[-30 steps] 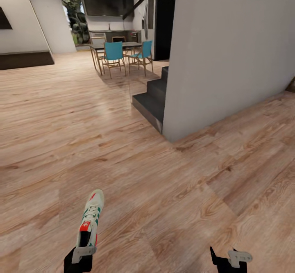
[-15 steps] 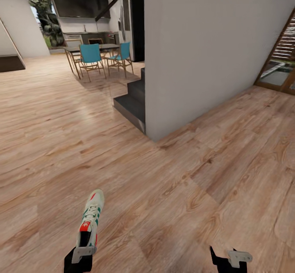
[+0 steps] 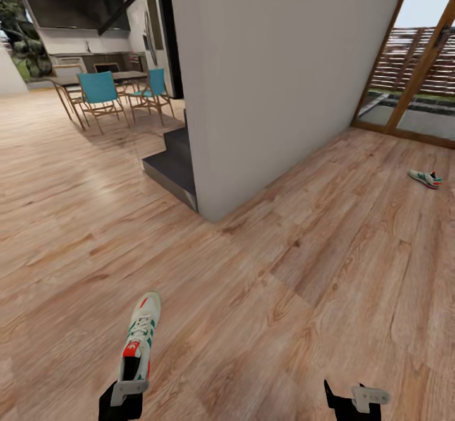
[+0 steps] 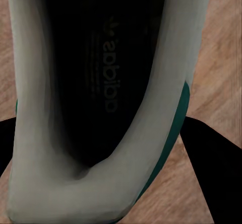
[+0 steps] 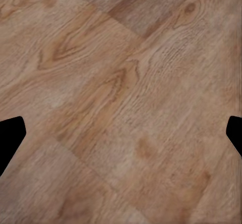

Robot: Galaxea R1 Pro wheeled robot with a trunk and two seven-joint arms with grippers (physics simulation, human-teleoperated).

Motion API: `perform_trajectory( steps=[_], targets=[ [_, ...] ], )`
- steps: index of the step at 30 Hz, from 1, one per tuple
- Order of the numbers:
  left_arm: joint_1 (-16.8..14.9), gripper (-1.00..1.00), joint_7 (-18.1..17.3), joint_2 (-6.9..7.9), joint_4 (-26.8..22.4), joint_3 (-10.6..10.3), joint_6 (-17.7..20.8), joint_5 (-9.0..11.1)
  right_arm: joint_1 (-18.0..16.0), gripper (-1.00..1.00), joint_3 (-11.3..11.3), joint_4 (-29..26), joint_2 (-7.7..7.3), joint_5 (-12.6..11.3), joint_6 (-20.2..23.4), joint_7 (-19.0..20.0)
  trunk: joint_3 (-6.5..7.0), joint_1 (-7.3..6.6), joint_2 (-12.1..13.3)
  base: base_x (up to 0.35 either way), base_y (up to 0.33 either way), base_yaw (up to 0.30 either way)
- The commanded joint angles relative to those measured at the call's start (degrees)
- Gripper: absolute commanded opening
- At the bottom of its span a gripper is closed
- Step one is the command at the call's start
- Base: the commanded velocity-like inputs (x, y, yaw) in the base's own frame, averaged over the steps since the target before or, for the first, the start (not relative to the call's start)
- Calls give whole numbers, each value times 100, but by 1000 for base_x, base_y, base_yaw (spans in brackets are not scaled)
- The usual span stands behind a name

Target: Pick up the two gym shoes and the two sandals from the corridor floor and place them onto the hallstand (shoe rack) in the corridor, making sure they are on the rack and not on the floor. Arrange them so the two gym shoes are next to each other and the two sandals are next to each other.

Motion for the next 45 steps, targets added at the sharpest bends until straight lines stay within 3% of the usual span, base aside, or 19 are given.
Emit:
perform_trajectory(
  steps=[1, 45],
  targets=[
    [-1, -100, 12, 1, 1, -3, -17, 6, -5, 100, 2, 6, 0, -43, -19, 20, -1, 2, -1, 290, 0, -299],
    [-1, -100, 12, 1, 1, -3, -17, 10, -5, 100, 2, 6, 0, -43, -21, 24, 156, 2, -1, 326, 0, -297]
  ],
)
